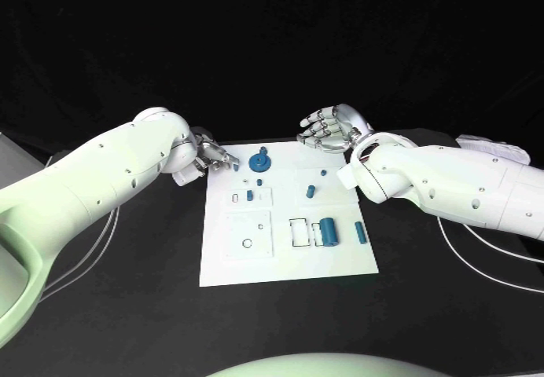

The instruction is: Assemble the parts on the task board

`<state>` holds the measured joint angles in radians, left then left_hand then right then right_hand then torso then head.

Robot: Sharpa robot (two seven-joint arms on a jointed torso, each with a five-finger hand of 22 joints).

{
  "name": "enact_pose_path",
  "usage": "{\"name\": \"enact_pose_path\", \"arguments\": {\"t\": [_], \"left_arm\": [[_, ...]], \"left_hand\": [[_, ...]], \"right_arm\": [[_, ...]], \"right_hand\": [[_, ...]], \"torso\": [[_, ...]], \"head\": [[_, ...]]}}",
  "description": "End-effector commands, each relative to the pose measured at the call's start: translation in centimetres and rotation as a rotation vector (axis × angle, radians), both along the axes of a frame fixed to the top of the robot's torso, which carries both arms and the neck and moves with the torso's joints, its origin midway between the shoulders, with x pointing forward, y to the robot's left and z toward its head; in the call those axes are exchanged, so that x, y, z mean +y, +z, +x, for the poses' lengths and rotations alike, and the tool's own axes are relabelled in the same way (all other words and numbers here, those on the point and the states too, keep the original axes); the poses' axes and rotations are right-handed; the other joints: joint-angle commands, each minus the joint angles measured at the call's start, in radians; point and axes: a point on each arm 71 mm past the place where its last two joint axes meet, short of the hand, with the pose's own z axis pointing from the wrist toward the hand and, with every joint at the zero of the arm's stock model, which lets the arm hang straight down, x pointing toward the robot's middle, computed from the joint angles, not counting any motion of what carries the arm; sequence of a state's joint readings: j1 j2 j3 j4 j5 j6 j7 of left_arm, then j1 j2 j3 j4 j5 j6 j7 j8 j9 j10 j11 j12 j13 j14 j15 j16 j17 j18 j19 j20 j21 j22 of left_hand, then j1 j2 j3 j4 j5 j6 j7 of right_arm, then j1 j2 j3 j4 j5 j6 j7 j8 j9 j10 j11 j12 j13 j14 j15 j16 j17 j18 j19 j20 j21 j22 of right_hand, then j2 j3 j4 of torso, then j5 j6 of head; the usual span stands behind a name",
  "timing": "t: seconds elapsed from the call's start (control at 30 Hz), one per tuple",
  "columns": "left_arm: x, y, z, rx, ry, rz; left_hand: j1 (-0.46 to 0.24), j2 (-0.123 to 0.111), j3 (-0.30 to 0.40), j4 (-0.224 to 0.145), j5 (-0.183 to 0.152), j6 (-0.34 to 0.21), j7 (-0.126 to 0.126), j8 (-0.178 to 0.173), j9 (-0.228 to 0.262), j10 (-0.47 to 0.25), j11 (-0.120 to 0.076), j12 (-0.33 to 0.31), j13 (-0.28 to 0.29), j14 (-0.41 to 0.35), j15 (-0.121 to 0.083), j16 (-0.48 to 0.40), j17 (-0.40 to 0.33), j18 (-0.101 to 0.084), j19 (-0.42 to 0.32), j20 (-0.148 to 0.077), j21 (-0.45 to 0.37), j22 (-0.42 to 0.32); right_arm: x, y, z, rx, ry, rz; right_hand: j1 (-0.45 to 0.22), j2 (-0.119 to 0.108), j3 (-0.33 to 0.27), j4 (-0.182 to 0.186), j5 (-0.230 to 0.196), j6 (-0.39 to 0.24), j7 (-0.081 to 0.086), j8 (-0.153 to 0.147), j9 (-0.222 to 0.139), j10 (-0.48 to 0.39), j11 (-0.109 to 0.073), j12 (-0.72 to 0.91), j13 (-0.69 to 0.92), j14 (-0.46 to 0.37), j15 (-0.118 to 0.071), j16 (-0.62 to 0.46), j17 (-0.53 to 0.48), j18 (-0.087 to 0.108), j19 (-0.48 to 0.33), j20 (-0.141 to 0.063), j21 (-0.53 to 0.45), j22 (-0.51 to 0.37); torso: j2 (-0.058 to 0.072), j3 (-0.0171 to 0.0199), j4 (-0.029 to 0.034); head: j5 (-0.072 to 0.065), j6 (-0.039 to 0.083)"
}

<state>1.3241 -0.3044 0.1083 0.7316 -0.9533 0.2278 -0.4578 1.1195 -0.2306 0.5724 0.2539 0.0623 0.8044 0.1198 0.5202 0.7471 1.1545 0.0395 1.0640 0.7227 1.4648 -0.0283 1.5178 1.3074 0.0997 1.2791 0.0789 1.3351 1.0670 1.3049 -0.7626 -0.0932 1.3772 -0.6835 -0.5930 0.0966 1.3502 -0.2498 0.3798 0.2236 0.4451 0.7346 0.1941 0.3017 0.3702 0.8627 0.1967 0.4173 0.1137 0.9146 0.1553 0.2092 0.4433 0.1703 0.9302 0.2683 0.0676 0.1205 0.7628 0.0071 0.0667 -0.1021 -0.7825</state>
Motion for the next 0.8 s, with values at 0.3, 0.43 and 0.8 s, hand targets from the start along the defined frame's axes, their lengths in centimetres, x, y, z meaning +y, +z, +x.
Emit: {"name": "enact_pose_path", "arguments": {"t": [0.3,0.43,0.8], "left_arm": [[-0.7,0.27,0.13,-0.037,0.003,-0.009],[-0.78,0.24,0.18,-0.036,0.001,-0.011],[-1.08,0.1,0.19,-0.022,-0.009,-0.01]], "left_hand": [[0.003,0.01,-0.005,0.002,-0.006,-0.005,0.002,-0.006,-0.001,-0.006,0.003,0.008,0.0,0.065,0.008,-0.001,0.15,0.006,0.0,0.004,-0.005,0.0],[0.007,0.012,-0.006,0.001,-0.006,-0.006,0.002,-0.007,-0.001,-0.006,0.003,0.008,-0.001,0.066,0.008,0.0,0.151,0.006,0.001,0.004,-0.005,0.001],[0.02,0.016,-0.006,-0.001,-0.006,-0.006,0.001,-0.006,-0.002,-0.007,0.003,0.008,-0.002,0.066,0.008,0.0,0.151,0.005,0.001,0.005,-0.004,0.001]], "right_arm": [[0.26,0.08,0.0,-0.007,0.018,-0.003],[0.31,0.08,0.0,-0.007,0.019,-0.003],[0.37,0.09,-0.01,-0.008,0.02,-0.002]], "right_hand": [[0.001,0.007,-0.007,-0.001,0.004,-0.004,0.061,0.005,-0.002,-0.004,-0.001,0.006,-0.001,-0.008,0.002,-0.005,-0.001,0.013,-0.01,0.0,-0.002,-0.001],[0.001,0.007,-0.007,-0.001,0.004,-0.004,0.061,0.005,-0.002,-0.004,-0.001,0.006,-0.001,-0.008,0.002,-0.005,-0.001,0.013,-0.01,0.0,-0.002,-0.001],[0.001,0.008,-0.007,-0.001,0.004,-0.004,0.062,0.006,-0.002,-0.005,-0.001,0.008,-0.003,-0.008,0.002,-0.006,-0.002,0.014,-0.01,0.0,-0.002,-0.003]], "torso": [[-0.001,0.0003,-0.0005],[0.0,0.0004,0.0],[0.0,-0.0005,-0.0004]], "head": [[-0.001,0.0],[-0.003,0.0],[-0.003,-0.002]]}}
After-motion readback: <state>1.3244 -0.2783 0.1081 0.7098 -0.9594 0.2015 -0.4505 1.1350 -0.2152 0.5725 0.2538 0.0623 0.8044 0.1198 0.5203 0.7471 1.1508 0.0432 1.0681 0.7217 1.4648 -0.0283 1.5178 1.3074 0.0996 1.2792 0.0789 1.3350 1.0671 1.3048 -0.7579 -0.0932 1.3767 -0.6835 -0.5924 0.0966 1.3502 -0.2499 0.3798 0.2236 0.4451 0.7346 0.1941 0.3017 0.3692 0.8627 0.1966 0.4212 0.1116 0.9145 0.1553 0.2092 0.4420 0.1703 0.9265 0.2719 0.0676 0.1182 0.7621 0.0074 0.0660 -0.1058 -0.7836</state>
